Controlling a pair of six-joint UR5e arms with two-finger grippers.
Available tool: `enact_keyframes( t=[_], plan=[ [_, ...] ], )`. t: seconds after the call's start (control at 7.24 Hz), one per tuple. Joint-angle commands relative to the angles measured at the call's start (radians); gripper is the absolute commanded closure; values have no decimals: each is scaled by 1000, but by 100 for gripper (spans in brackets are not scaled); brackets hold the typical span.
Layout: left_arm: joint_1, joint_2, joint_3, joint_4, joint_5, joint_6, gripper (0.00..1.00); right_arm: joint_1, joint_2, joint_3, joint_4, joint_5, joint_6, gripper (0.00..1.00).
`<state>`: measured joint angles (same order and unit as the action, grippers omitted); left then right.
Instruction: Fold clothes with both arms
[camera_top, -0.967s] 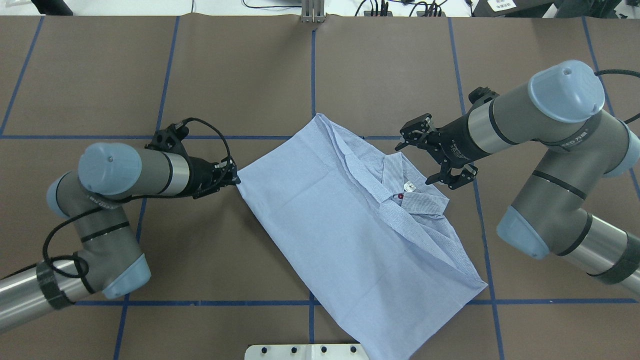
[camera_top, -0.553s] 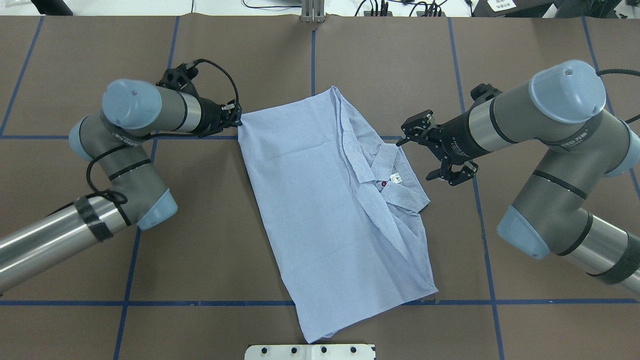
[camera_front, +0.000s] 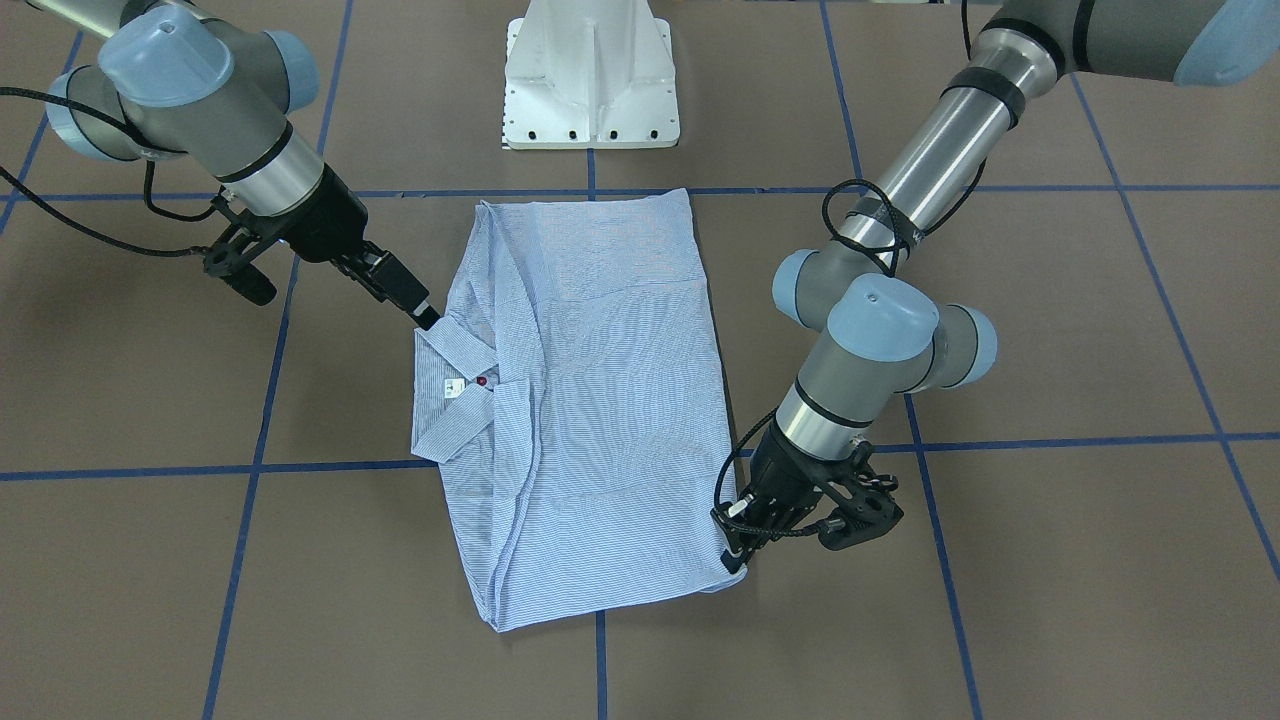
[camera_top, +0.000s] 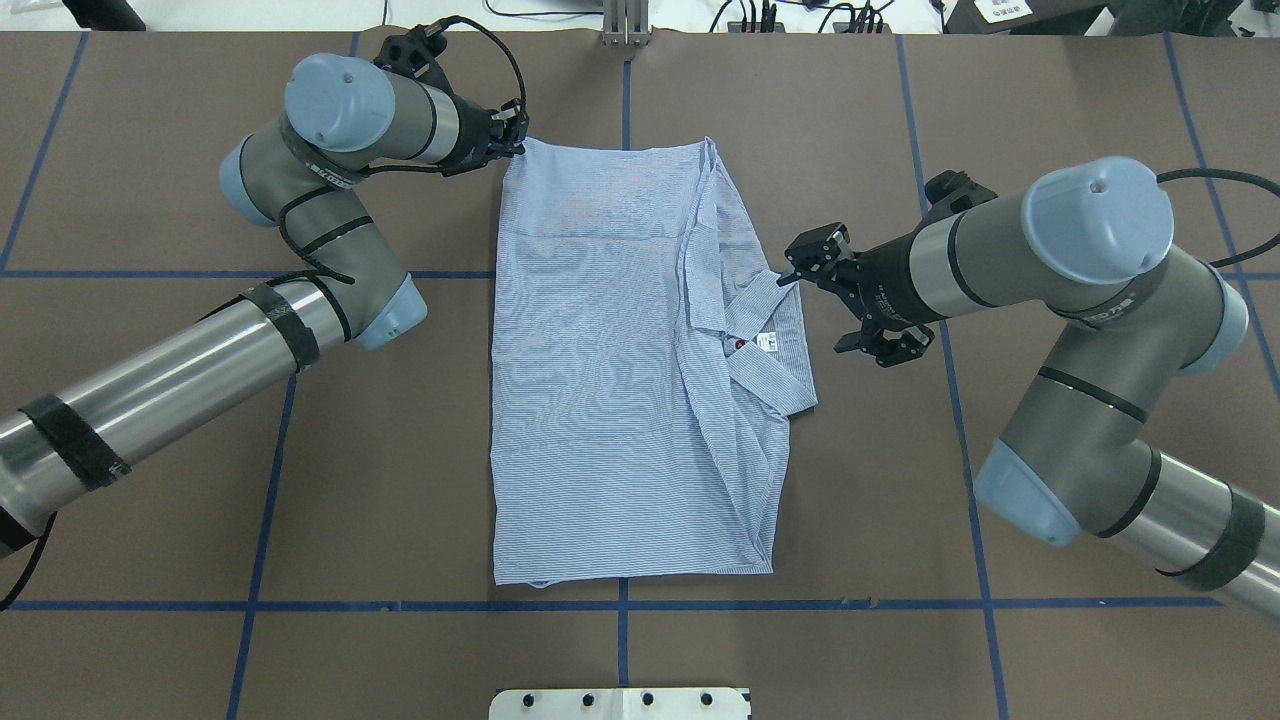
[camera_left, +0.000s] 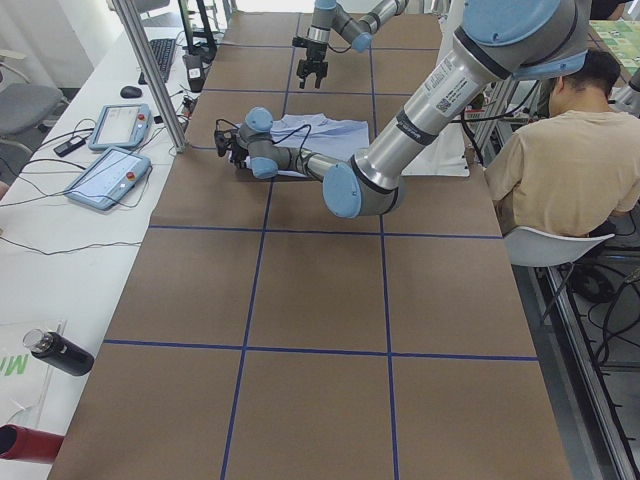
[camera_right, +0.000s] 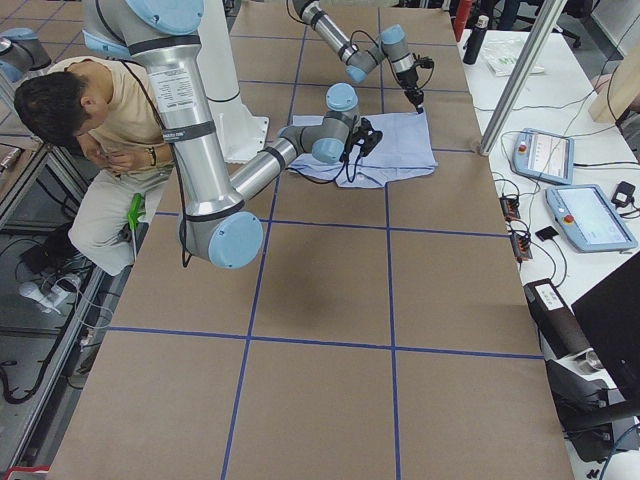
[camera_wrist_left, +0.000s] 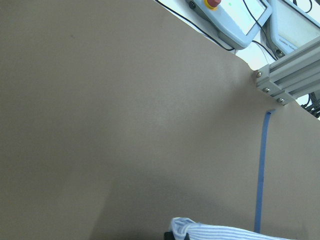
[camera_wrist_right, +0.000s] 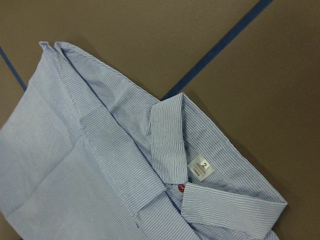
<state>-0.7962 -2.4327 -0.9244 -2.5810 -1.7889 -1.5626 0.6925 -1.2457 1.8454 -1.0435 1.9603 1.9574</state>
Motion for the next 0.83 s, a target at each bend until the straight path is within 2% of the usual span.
enact_keyframes(
  t=[0.0, 0.14, 0.28, 0.41, 0.55, 0.69],
  plan=[
    [-12, -9, 18, -13, 25, 41, 26, -34, 26, -2, -1, -73, 0, 0],
    [-50, -2, 0, -10, 19, 67, 26, -53, 40, -5, -3, -80, 0, 0],
    [-78, 89, -111, -5, -30, 96, 26, -91, 66, -15, -4, -92, 0, 0],
    [-131, 174, -202, -5, -128, 113, 28, -126, 112, -24, -79, -125, -2, 0],
    [-185, 255, -287, -1, -214, 178, 28, -160, 190, -26, -219, -144, -44, 11],
    [-222, 326, -360, -1, -258, 212, 28, -215, 230, -20, -339, -187, -164, 50]
  ],
)
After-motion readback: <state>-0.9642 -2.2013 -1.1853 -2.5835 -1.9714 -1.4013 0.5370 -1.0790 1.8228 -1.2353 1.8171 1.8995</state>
